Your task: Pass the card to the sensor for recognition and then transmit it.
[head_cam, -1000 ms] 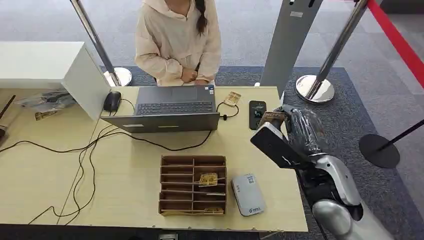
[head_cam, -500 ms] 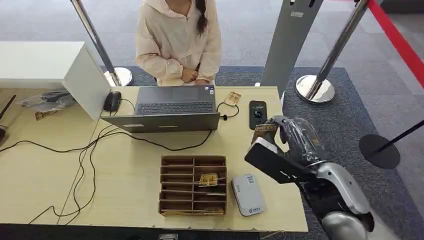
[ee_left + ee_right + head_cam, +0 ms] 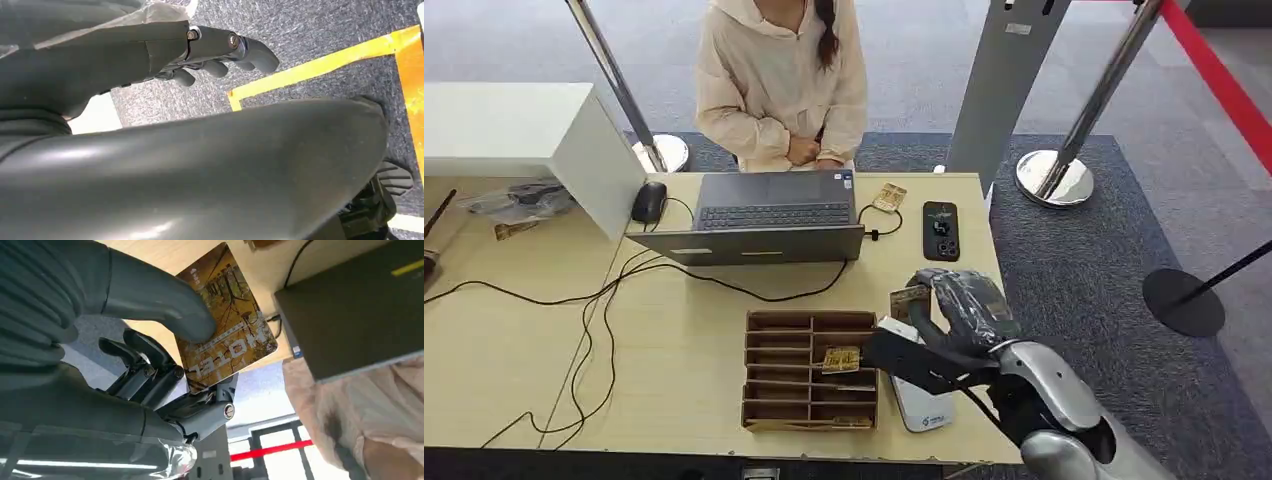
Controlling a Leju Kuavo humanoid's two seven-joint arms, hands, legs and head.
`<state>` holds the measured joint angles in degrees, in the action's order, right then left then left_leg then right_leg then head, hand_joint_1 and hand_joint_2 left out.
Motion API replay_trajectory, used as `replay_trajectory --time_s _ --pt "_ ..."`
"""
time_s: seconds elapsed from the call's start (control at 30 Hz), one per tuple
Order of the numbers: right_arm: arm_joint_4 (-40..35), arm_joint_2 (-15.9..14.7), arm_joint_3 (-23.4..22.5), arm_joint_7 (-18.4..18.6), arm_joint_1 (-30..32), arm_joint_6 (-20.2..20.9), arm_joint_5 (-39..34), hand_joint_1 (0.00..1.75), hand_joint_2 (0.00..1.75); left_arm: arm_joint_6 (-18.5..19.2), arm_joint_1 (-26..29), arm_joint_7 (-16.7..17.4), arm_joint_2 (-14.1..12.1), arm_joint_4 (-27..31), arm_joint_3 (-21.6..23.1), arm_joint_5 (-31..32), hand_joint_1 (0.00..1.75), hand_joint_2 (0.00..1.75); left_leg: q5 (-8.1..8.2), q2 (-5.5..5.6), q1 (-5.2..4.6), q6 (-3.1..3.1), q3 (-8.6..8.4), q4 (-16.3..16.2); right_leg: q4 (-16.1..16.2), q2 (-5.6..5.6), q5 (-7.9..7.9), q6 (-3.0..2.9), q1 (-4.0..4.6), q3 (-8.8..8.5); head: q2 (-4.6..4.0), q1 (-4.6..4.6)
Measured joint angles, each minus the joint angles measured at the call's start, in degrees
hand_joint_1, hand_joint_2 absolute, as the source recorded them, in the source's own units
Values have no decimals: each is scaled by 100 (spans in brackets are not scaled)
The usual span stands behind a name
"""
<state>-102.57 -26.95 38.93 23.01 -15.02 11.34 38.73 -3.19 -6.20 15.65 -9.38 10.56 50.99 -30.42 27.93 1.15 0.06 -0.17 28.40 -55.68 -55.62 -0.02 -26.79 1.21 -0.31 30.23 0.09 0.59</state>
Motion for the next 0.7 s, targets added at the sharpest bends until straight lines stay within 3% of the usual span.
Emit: replay_trajectory --time_s 0.27,0.7 --pt "337 146 282 -37 -33 129 123 175 175 0 1 0 -15 0 0 -9 0 0 0 0 0 0 0 0 0 0 0 0 0 0 0 2" --pt "811 194 691 136 -255 761 363 175 175 2 1 0 -17 0 0 -61 0 0 0 0 0 0 0 0 0 0 0 0 0 0 0 2"
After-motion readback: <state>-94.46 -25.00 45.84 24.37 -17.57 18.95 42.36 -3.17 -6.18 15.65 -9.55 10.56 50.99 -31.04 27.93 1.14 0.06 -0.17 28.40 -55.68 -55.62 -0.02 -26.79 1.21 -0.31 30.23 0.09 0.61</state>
